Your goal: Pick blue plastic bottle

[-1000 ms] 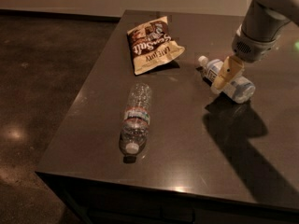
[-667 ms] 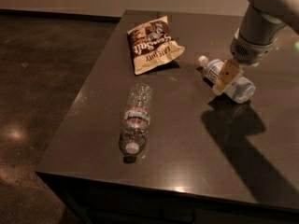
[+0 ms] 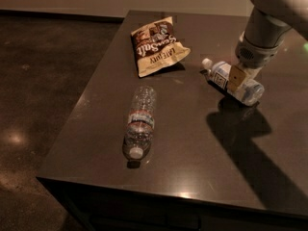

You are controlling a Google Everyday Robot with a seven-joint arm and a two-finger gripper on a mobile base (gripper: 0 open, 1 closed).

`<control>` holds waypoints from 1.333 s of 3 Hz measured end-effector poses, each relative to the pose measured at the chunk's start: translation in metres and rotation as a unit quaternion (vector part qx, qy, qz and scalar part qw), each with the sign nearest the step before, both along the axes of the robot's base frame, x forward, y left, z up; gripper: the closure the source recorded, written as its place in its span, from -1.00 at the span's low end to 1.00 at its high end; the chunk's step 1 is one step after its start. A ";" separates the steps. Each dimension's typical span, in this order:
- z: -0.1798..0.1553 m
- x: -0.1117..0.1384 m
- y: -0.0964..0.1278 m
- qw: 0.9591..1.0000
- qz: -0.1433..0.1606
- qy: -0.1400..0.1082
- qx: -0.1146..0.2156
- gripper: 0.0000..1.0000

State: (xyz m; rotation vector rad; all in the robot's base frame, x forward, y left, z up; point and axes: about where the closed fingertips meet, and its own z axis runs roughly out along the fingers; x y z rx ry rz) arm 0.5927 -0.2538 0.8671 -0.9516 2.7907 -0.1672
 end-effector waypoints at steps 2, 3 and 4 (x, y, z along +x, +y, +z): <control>0.024 -0.005 0.024 0.999 0.035 -0.019 0.013 1.00; 0.043 -0.009 0.039 0.998 0.059 -0.033 0.019 1.00; 0.058 -0.014 0.053 0.995 0.083 -0.041 0.022 1.00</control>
Offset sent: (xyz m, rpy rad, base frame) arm -0.0119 0.0435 0.0514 0.0519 -0.0757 0.1283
